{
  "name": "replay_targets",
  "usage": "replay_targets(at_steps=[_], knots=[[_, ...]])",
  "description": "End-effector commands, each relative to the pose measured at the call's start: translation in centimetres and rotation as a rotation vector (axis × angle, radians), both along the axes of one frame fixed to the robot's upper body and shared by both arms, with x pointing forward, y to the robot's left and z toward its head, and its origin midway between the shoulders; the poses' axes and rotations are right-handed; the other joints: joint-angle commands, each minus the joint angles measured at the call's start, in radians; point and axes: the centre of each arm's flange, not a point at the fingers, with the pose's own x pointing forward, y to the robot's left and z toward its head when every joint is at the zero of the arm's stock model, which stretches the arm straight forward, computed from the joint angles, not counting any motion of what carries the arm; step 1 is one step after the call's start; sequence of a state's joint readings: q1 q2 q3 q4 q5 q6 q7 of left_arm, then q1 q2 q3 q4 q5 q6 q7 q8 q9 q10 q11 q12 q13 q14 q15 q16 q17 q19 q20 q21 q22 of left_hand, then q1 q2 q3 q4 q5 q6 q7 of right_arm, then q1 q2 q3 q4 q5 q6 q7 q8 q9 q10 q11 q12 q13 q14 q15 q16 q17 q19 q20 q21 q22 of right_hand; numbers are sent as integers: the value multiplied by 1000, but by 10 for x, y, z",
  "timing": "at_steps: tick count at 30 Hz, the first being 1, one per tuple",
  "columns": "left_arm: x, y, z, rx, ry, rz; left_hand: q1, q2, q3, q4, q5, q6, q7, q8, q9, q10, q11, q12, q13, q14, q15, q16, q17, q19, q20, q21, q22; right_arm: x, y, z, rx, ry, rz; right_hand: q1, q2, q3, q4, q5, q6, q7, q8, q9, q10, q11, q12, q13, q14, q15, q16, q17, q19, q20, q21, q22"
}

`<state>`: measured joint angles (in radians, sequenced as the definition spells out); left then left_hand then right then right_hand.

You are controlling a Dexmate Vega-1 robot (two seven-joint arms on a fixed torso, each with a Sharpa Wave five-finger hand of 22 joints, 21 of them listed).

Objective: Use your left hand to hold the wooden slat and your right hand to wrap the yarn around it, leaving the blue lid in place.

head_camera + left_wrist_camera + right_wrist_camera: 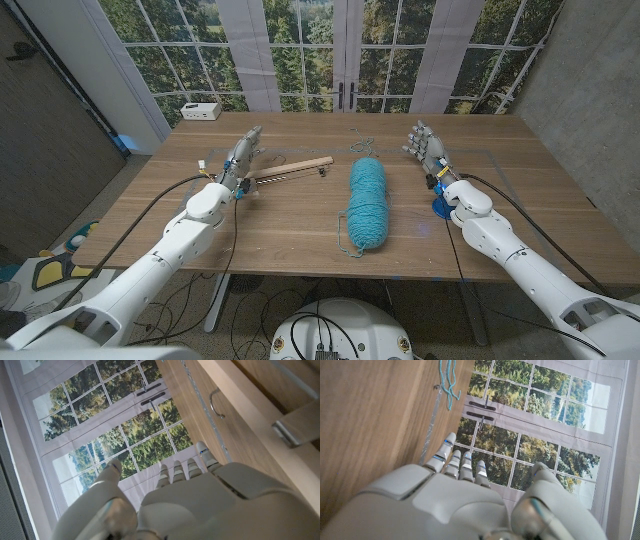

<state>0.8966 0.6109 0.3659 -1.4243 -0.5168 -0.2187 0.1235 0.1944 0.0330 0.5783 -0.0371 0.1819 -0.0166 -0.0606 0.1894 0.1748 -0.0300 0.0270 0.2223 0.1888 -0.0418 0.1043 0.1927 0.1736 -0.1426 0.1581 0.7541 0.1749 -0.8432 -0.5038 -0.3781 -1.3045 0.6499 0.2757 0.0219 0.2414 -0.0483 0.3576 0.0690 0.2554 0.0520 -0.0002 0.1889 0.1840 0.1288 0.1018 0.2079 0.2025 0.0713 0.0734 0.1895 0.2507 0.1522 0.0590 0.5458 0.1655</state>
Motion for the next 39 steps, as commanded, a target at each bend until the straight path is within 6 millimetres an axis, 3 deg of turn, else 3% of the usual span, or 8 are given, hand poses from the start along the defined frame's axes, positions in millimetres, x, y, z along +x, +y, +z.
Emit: replay_targets(at_steps=[1, 8, 15, 21, 29, 33, 39], knots=[[-12, 11, 6, 121, -1, 153, 24, 2, 0, -15, 4, 19, 3, 8, 4, 19, 8, 10, 5, 20, 10, 10, 3, 7, 22, -5, 4, 1, 1, -4, 7, 11, 2, 5, 6, 5, -1, 4, 10, -2, 6, 5, 8, -1, 3, 2, 2, 10, 7, -2, 4, 6, -5, 6], [-19, 18, 9, 180, 10, 235, 50, 4, 5, -41, 3, 48, 9, 14, 4, 43, 11, 16, 6, 47, 9, 16, 4, 24, 31, -10, 4, 1, 4, -7, 3, 15, 8, 4, 8, 5, -1, 4, 13, -4, 7, 5, 9, -1, 3, 2, 4, 12, 9, -5, 7, 8, -8, 6], [-27, 22, 15, 250, 22, 332, 115, 14, 21, -95, -1, 90, 18, 22, 5, 78, 3, 23, 7, 94, -1, 23, 5, 55, 38, -19, 5, 3, 6, -8, 2, 21, 12, 2, 10, 4, -1, 4, 15, -4, 8, 5, 11, 3, 3, 2, 7, 14, 11, -8, 8, 10, -11, 6], [-32, 24, 23, 334, 35, 403, 163, 22, 32, -125, -3, 120, 30, 25, 6, 105, 1, 28, 8, 125, -7, 27, 5, 80, 40, -24, 6, 5, 7, -8, 4, 27, 18, -1, 11, 2, 0, 3, 18, -6, 9, 5, 13, 2, 3, 2, 9, 15, 12, -10, 10, 11, -13, 6], [-36, 25, 34, 435, 53, 470, 251, 25, 43, -146, -5, 158, 39, 28, 7, 141, 4, 32, 9, 182, -23, 35, 7, 113, 46, -33, 6, 9, 8, -10, 2, 33, 22, -2, 13, 2, 0, 3, 19, -7, 9, 5, 14, 2, 3, 2, 10, 17, 13, -12, 11, 12, -16, 6], [-37, 24, 41, 497, 67, 489, 295, 14, 40, -148, -7, 182, 30, 30, 7, 162, -10, 35, 10, 211, -42, 39, 8, 136, 34, -35, 7, 11, 8, -10, 6, 39, 23, -3, 13, 1, 0, 3, 22, -8, 10, 5, 15, 3, 3, 2, 11, 17, 13, -13, 13, 12, -17, 6], [-39, 24, 48, 574, 88, 497, 331, -1, 32, -147, -8, 201, 28, 31, 7, 191, -10, 40, 10, 233, -53, 40, 9, 148, 34, -41, 7, 11, 9, -10, 6, 41, 25, -4, 16, 1, -1, 2, 27, -8, 11, 5, 15, 8, 3, 2, 13, 17, 14, -16, 14, 13, -20, 6]])
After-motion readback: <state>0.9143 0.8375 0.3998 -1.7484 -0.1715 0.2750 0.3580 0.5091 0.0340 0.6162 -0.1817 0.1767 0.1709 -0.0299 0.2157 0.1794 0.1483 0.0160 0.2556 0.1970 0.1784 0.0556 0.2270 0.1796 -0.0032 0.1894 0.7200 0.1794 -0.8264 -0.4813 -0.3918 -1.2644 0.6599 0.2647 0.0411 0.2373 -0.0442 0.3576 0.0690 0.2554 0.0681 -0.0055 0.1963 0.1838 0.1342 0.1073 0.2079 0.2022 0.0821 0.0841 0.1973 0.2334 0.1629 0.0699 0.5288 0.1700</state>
